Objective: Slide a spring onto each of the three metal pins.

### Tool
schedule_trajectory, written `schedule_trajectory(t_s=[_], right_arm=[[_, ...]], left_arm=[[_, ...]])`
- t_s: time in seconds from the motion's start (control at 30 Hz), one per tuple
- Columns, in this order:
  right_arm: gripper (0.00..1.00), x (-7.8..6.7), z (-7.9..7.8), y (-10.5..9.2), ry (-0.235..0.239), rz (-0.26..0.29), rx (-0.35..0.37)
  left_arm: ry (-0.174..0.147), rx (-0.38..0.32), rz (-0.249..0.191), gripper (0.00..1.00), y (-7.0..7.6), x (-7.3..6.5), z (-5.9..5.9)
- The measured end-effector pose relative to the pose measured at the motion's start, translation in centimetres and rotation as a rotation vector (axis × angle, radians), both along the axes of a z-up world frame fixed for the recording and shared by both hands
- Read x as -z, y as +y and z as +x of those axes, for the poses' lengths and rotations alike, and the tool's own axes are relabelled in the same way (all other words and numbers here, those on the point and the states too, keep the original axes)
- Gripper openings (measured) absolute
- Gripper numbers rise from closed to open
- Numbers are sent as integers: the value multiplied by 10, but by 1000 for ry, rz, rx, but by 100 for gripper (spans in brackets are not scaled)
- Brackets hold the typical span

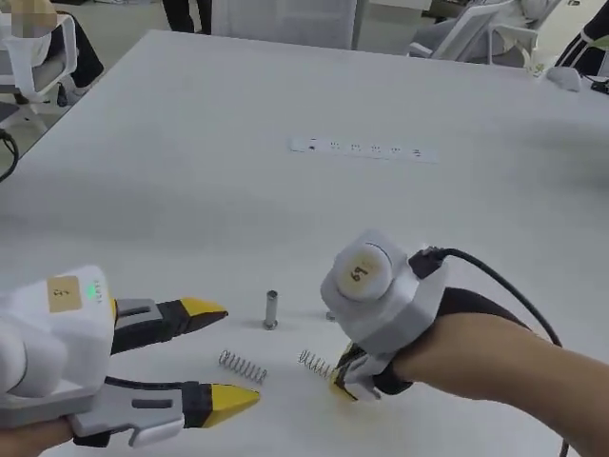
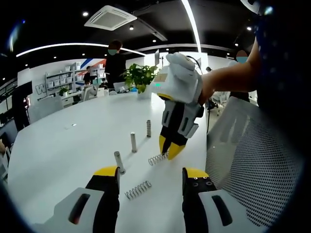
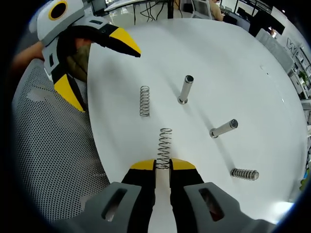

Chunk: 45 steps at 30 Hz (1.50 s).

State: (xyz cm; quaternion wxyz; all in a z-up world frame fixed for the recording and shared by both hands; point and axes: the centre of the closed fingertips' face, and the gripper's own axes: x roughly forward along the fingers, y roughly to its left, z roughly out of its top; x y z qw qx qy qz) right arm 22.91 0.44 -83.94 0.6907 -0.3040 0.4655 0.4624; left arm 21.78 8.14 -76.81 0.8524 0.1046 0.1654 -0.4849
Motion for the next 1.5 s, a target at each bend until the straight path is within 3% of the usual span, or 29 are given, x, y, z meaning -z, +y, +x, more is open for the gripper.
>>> schedule_trajectory(t_s=[0.3, 0.6, 0.9, 1.5], right_arm=[[7, -30, -15, 23, 5, 50, -123], [7, -49, -26, 40, 1, 49, -243], [7, -54, -35, 44, 20, -4, -325], [8, -60, -46, 56, 37, -33, -391]], left_arm=[[-6, 52, 22, 42, -3, 1, -2], [-15, 98, 38, 36, -3, 2, -5], [-29, 151, 49, 27, -9, 1, -10], [-71, 237, 74, 7, -12, 1, -21]])
